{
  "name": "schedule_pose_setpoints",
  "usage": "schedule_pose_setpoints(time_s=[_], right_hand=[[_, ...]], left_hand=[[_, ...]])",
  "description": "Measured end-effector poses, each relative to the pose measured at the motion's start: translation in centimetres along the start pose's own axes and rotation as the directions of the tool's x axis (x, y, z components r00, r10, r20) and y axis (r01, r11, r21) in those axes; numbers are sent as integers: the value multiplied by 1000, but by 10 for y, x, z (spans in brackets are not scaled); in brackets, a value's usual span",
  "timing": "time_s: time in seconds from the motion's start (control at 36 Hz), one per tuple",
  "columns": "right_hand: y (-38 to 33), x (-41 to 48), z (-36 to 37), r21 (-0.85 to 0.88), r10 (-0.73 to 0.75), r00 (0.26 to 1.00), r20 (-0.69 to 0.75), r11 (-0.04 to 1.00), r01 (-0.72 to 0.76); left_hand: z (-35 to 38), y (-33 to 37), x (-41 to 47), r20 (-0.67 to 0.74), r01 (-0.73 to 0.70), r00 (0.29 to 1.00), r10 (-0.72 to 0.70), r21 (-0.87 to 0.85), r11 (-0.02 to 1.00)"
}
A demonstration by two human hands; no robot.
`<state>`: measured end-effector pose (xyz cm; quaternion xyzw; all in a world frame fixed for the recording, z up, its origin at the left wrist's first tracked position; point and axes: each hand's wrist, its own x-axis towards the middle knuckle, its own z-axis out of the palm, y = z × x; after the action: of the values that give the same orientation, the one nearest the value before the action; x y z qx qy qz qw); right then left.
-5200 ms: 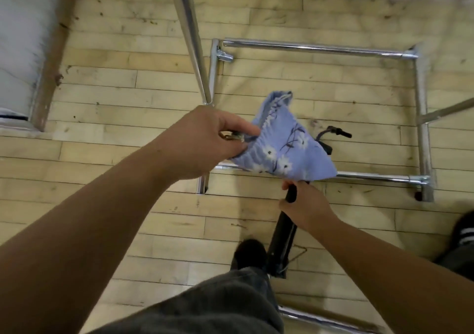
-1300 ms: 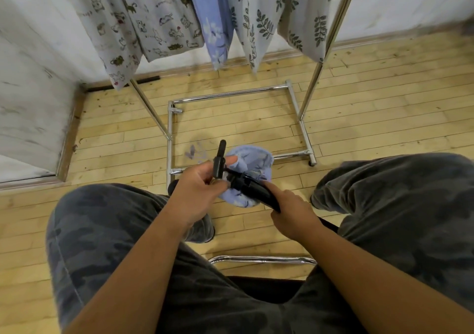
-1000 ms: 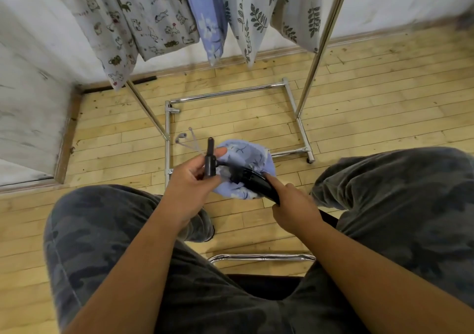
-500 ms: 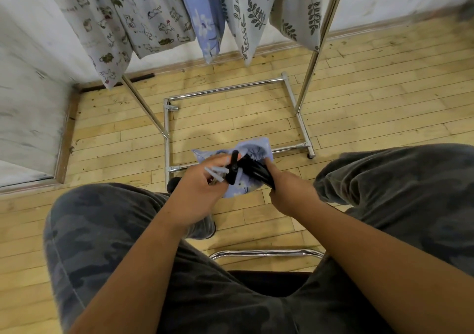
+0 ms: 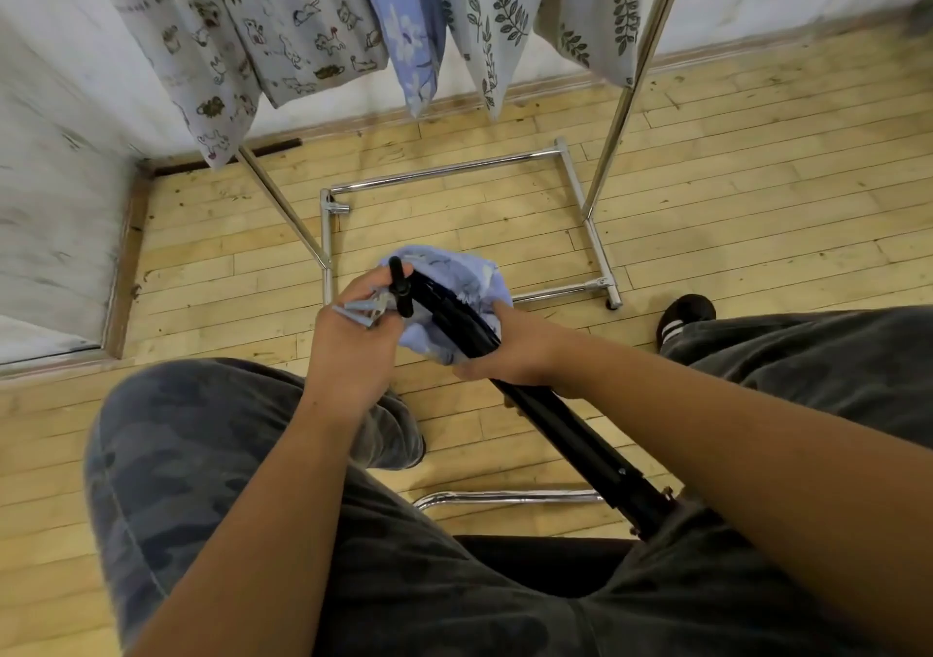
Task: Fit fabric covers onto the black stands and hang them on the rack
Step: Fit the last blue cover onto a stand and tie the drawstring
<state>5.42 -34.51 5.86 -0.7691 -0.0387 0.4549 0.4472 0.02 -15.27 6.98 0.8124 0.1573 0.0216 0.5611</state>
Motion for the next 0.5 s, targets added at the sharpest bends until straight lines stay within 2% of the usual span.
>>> schedule_pose_setpoints(time_s=[0.08,0.19,0.36,0.44,0.5], right_hand=[[-4,-16,-6,233,97,983,158,963,-133],[9,-33,-14,452,58,976,210,880,-150],[40,-38,-4,537,82,996,38,839,-89],[47,-39,4,506,97,995,2,858,-85],[50,-39,9,496,95,995,3,864,-84]], left_hand=[[2,-3,2,6,11,1000,-11,14,1000],[3,-9,4,50,71,996,-73,47,996],[13,4,-10,227,73,971,-72,3,997],[16,3,-12,251,71,966,-68,-1,998],[15,0,-12,220,43,974,-54,55,998]])
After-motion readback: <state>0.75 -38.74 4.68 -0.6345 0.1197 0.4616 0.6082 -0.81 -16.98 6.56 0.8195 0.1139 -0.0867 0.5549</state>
